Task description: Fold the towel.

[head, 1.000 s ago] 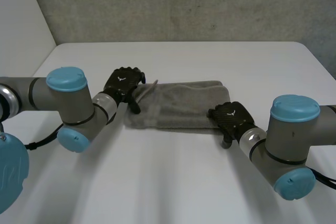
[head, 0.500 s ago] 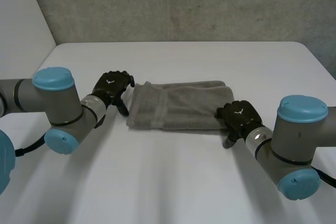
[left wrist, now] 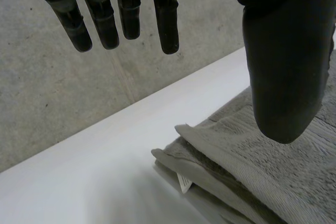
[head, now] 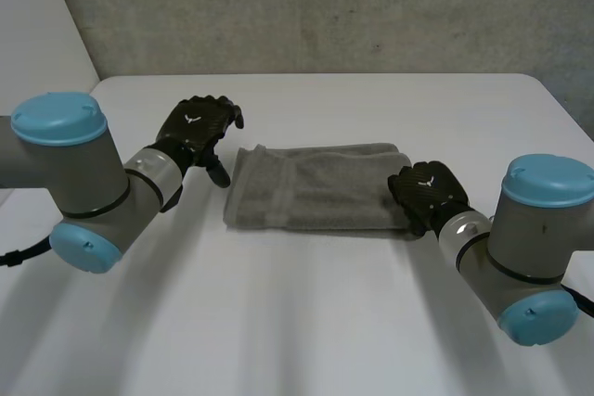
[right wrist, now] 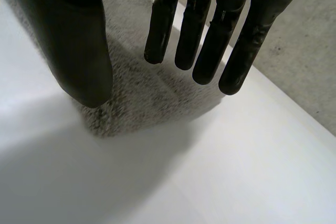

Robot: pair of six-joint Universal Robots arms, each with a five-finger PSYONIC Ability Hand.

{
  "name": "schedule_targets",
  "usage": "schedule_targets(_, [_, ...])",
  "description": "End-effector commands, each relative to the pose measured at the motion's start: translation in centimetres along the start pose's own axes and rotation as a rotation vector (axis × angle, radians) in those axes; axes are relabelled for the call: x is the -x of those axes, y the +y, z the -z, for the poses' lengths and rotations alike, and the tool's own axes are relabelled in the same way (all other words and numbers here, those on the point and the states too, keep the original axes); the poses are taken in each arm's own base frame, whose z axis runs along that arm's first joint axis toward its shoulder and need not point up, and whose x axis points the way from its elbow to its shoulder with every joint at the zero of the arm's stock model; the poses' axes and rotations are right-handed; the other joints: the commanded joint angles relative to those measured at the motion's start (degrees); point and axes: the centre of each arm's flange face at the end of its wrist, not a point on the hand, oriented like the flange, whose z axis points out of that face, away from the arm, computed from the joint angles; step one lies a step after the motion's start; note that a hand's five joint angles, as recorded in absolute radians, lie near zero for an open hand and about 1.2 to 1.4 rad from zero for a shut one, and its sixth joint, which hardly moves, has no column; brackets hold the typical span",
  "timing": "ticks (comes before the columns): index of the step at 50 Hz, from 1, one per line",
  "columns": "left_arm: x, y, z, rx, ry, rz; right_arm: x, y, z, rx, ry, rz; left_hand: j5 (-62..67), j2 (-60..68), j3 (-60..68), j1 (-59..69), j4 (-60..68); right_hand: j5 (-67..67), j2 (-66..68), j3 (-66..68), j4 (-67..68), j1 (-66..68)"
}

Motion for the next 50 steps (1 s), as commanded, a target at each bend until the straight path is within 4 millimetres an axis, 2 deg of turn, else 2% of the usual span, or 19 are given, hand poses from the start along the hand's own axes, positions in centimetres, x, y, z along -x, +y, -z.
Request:
schedule_targets(1, [-0.1,0.5,0.1,0.014,0.001,0.005,0.5,1.4,-1.0,0.026,-0.013,0.004,-0.7,-0.1,-0.2,0.1,0.4,0.8,0.1,0.8,0.3,0.6])
schedule_targets(6, [0.0,0.5,0.2,0.014,0.001,0.004,0.1,1.9,-1.5,0.039,-0.006,0.0,-0.8,-0.3,-0.3,-0.1,0.3,6.7,6.0,6.6,6.2,6.5])
schedule_targets(11, [0.1,0.5,0.2,0.015,-0.003,0.004,-1.8,1.9,-1.2,0.047,0.034,-0.014,-0.8,-0.3,-0.3,-0.1,0.3,36.2,35.5,36.2,35.7,36.1])
schedule_targets(18, [0.7,0.3,0.3,0.012,-0.017,0.006,-4.8,0.5,0.1,0.014,0.062,0.041,-1.0,-0.5,-0.5,-0.3,0.1,36.2,35.6,36.2,35.7,36.1])
schedule_targets(20, [1.0,0.1,0.5,0.011,-0.024,0.005,-7.2,-1.0,0.7,-0.017,0.08,0.107,-1.0,-0.5,-0.5,-0.3,0.1,36.2,35.6,36.2,35.7,36.1])
schedule_targets(25, [1.8,-0.5,0.7,-0.004,-0.044,0.005,-8.3,-3.9,0.9,-0.062,0.053,0.179,-1.0,-0.5,-0.5,-0.3,0.1,36.2,35.6,36.2,35.7,36.1])
schedule_targets(27, [1.8,-0.8,0.7,-0.013,-0.045,0.009,-6.4,-6.9,1.0,-0.118,-0.012,0.193,-1.0,-0.5,-0.5,-0.3,0.1,36.2,35.6,36.2,35.7,36.1])
schedule_targets(28, [1.8,-0.8,0.7,-0.013,-0.045,0.009,-6.4,-6.9,1.0,-0.119,-0.012,0.194,-1.0,-0.5,-0.5,-0.3,0.1,36.2,35.6,36.2,35.7,36.1])
schedule_targets(30, [1.8,-1.4,0.8,-0.028,-0.045,0.018,-2.4,-9.4,1.1,-0.183,-0.119,0.193,-1.0,-0.5,-0.5,-0.3,0.1,36.2,35.6,36.2,35.7,36.1])
schedule_targets(33, [1.6,-1.7,0.9,-0.036,-0.042,0.023,-0.1,-10.1,1.1,-0.21,-0.173,0.198,-1.0,-0.5,-0.5,-0.3,0.1,36.2,35.6,36.2,35.7,36.1])
schedule_targets(35, [1.2,-2.2,1.0,-0.049,-0.037,0.032,4.9,-11.1,1.9,-0.262,-0.29,0.229,-1.0,-0.5,-0.5,-0.3,0.1,36.2,35.6,36.2,35.7,36.1])
schedule_targets(38, [1.1,-2.6,1.2,-0.062,-0.035,0.044,8.9,-10.4,2.3,-0.26,-0.384,0.239,-1.0,-0.5,-0.5,-0.3,0.1,36.2,35.6,36.2,35.7,36.1])
schedule_targets(39, [1.1,-2.6,1.2,-0.062,-0.035,0.044,8.9,-10.4,2.3,-0.26,-0.384,0.239,-1.0,-0.5,-0.5,-0.3,0.1,36.2,35.6,36.2,35.7,36.1])
schedule_targets(41, [1.0,-2.7,1.2,-0.064,-0.031,0.054,11.4,-8.3,1.9,-0.211,-0.435,0.253,-1.0,-0.5,-0.5,-0.3,0.1,36.2,35.6,36.2,35.7,36.1])
schedule_targets(43, [0.8,-2.6,1.2,-0.061,-0.026,0.055,11.9,-7.3,1.6,-0.184,-0.447,0.257,-1.0,-0.5,-0.5,-0.3,0.1,36.2,35.6,36.2,35.7,36.1])
schedule_targets(44, [0.5,-2.4,1.1,-0.056,-0.018,0.056,12.2,-6.5,1.3,-0.162,-0.45,0.261,-1.0,-0.5,-0.5,-0.3,0.1,21.3,20.6,21.3,20.8,21.2])
schedule_targets(45, [0.5,-2.4,1.1,-0.056,-0.018,0.056,12.2,-6.5,1.3,-0.162,-0.45,0.261,-1.0,-0.5,-0.5,-0.3,0.1,21.1,20.5,21.1,20.6,21.0])
schedule_targets(47, [-0.2,-2.2,0.9,-0.055,-0.001,0.054,11.7,-6.0,1.0,-0.135,-0.423,0.256,-1.0,-0.5,-0.5,-0.3,0.1,-14.9,-15.5,-14.9,-15.4,-15.0])
schedule_targets(50, [-0.5,-2.2,0.5,-0.065,0.007,0.051,10.4,-6.6,1.1,-0.131,-0.372,0.235,-1.0,-0.5,-0.5,-0.3,0.1,-27.1,-27.7,-27.1,-27.6,-27.2])
